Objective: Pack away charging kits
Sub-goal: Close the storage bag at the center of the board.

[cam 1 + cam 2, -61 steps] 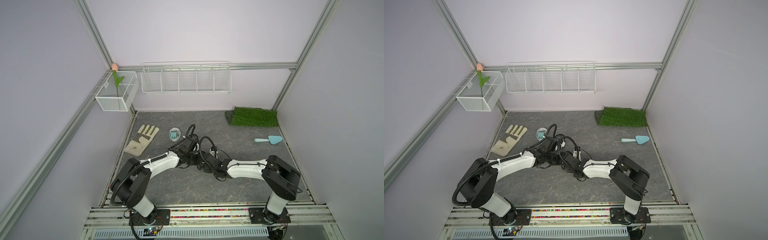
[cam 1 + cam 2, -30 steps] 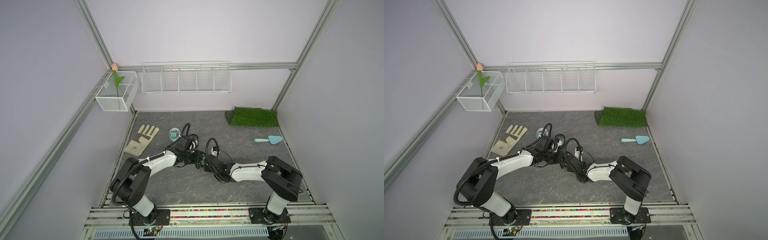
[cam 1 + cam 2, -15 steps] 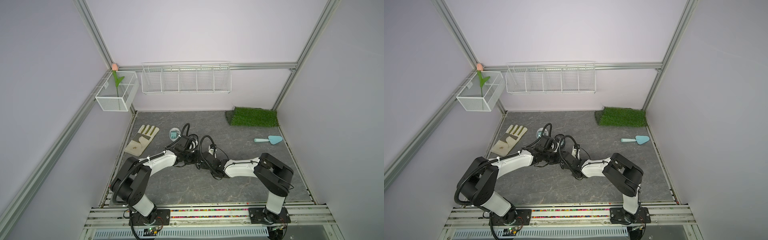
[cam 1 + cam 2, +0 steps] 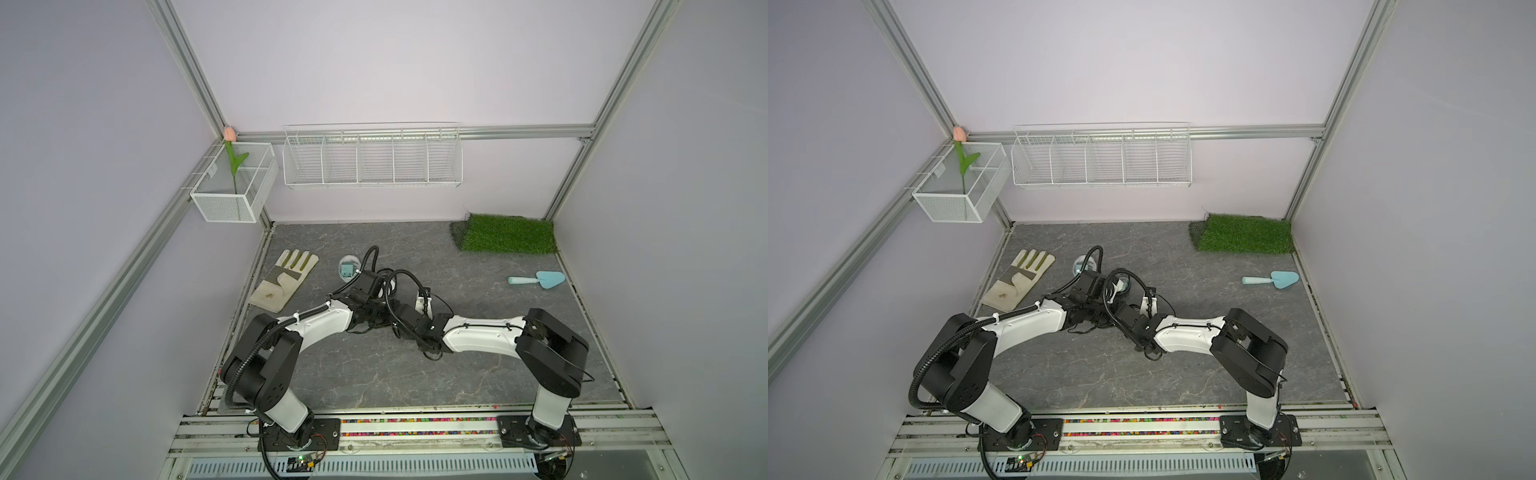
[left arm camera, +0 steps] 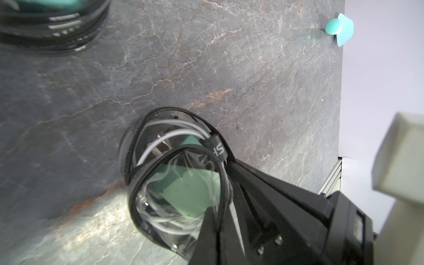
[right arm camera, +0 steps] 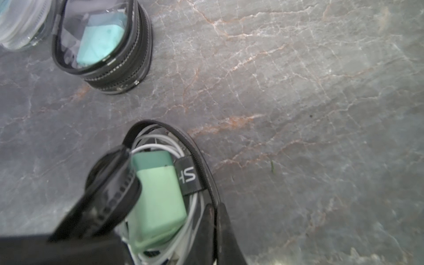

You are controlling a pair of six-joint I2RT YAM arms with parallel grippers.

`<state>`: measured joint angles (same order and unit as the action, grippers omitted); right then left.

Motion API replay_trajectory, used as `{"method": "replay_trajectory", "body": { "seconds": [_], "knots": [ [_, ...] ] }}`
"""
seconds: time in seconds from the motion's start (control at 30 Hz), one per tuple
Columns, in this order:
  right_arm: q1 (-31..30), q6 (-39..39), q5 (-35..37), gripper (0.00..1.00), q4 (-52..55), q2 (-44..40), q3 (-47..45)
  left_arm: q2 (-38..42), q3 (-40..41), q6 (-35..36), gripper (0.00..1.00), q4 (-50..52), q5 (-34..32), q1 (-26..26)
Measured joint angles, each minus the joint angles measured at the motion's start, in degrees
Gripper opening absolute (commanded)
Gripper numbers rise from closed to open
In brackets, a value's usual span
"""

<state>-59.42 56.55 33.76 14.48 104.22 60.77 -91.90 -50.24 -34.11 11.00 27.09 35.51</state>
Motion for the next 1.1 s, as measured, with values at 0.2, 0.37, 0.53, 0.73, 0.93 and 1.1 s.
{"method": "replay_trajectory", "body": {
  "seconds": [0.2,0.37,0.53,0.73,0.93,1.1],
  "knots": [
    [-0.2,0.0,-2.2,0.06,-5.4,-5.8,-6.8,-1.0,0.0,-0.5,0.00,-1.2,1.4,0.6],
    [-0.3,-1.1,-4.4,0.06,-16.4,-12.3,-17.1,-2.3,-0.1,-1.5,0.00,-3.0,3.6,1.0],
    [-0.8,-2.8,-4.8,0.06,-21.6,-12.6,-19.7,-2.4,-0.5,-2.3,0.00,-3.4,3.7,1.6],
    [-2.6,-4.6,-2.7,0.06,-23.4,-11.7,-19.8,-2.3,-1.9,-2.8,0.00,-1.7,2.6,1.6],
    [-3.0,-6.2,-1.8,0.06,-25.5,-10.9,-19.8,-2.3,-3.7,-3.8,0.40,-1.9,2.8,2.4],
    [-3.6,-6.4,-1.5,0.06,-24.8,-10.8,-19.1,-2.3,-4.2,-4.4,0.69,-2.9,3.4,3.1]
  ]
}}
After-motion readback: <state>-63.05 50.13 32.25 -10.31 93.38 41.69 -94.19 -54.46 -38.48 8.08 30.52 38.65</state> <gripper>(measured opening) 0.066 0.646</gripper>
